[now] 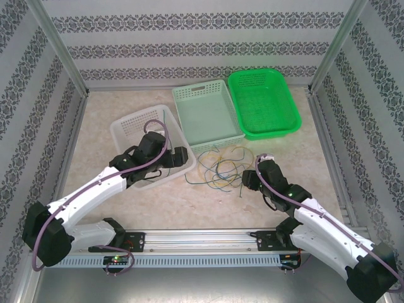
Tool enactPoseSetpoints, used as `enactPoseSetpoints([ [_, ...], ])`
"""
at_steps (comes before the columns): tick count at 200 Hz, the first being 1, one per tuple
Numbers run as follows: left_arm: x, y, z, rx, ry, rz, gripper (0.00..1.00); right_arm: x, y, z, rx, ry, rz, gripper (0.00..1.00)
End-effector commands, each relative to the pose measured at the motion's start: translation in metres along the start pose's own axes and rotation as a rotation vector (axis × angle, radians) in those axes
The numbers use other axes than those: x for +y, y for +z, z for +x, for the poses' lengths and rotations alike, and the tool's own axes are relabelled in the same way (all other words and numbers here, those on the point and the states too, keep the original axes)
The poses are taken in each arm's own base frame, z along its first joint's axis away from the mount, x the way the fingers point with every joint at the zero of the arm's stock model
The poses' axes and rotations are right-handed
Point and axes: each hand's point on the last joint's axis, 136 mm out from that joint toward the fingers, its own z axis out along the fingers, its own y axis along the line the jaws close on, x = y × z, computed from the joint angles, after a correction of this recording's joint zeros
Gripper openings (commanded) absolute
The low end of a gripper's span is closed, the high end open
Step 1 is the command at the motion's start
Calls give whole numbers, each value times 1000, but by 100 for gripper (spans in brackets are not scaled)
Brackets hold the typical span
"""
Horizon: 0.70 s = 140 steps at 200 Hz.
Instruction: Untangle the cables
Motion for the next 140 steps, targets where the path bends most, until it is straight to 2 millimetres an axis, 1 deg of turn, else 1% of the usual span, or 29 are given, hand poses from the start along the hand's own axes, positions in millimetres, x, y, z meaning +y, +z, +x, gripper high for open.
enactPoseSetpoints([
  [1,-9,-9,16,58,45,-9,96,5,-4,-15,-30,-27,-1,47],
  [35,-18,-5,56,140,-14,39,95,14,-7,-26,-44,-56,-20,47],
  [60,-27,-7,77,175,-32,73,94,18,-5,-33,-45,-73,-21,47],
  [71,-28,-4,86,200,-32,73,96,21,-3,-34,-42,-78,-24,47],
  [92,-19,3,91,197,-51,39,99,27,3,-36,-25,-83,-36,47],
  [118,-24,6,97,219,-120,67,99,31,7,-35,4,-87,-38,47],
  [129,-25,5,100,237,-130,70,99,30,8,-35,7,-87,-34,47],
  [140,-20,0,98,233,-115,43,100,30,8,-35,3,-84,-33,47],
])
